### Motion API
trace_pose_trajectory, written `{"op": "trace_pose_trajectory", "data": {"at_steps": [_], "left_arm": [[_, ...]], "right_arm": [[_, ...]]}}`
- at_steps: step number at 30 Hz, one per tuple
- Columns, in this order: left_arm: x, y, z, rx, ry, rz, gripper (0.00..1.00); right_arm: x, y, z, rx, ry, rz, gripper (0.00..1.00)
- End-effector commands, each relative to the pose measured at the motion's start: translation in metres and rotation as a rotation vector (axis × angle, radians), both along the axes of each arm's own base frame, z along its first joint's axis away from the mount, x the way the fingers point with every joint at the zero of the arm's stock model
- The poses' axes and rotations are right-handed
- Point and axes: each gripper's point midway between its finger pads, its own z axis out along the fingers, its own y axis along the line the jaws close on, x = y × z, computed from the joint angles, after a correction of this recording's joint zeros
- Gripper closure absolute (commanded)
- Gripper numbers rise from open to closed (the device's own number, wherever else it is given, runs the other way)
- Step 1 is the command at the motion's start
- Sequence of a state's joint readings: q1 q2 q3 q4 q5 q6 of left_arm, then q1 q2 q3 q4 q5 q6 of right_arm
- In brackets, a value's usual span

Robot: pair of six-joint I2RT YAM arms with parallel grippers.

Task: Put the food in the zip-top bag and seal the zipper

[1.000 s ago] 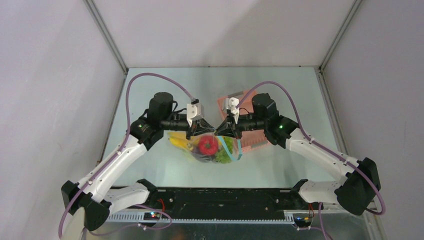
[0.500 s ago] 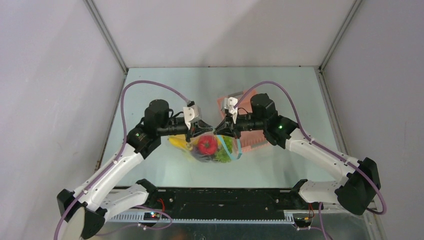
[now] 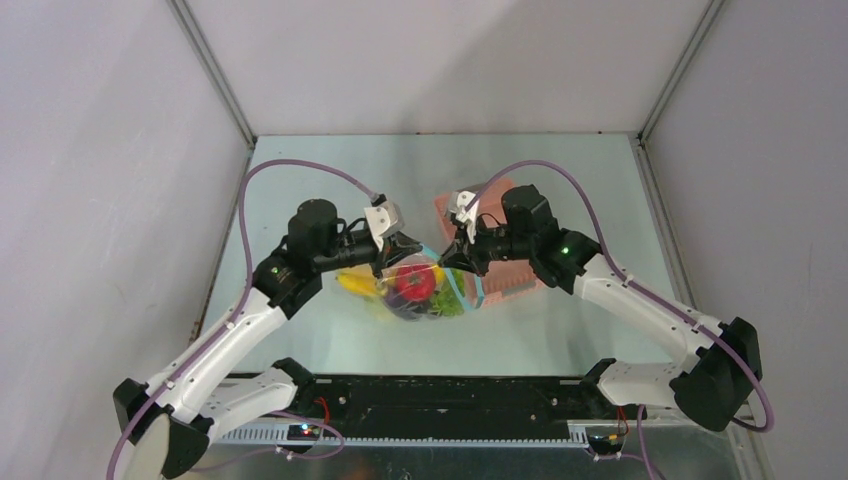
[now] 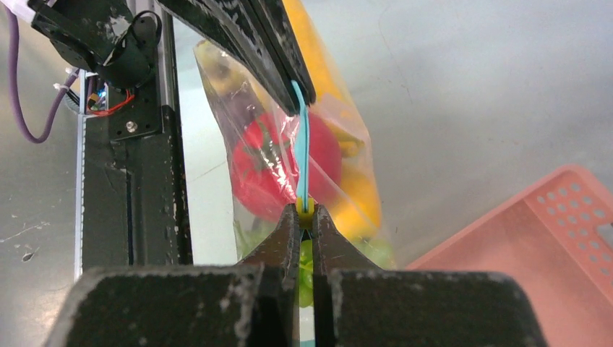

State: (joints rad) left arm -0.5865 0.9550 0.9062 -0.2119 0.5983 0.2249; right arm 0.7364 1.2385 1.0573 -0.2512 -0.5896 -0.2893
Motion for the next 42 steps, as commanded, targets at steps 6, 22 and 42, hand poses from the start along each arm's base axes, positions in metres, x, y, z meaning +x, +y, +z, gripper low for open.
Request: {"op": "trace_pose_trajectory", "data": {"at_steps": [6,22,42], "left_arm": [[0.021,0.022,0.038,-0.035,-0.156,0.155,1.0],[-0.034,0.003,0.019,0.066,-0.146,-0.241,0.0],[-0.036,-0.001,0.002,0.134,-0.143,-0.343,0.24]], "right_arm": [[-0.01,-0.041,-0.033,-0.157,0.11,-0.063,1.0],[-0.022,0.001,0.047,0.136,-0.112,0.092,1.0],[-0.037,0.032,0.056,0.136,-0.156,0.281,1.0]]}}
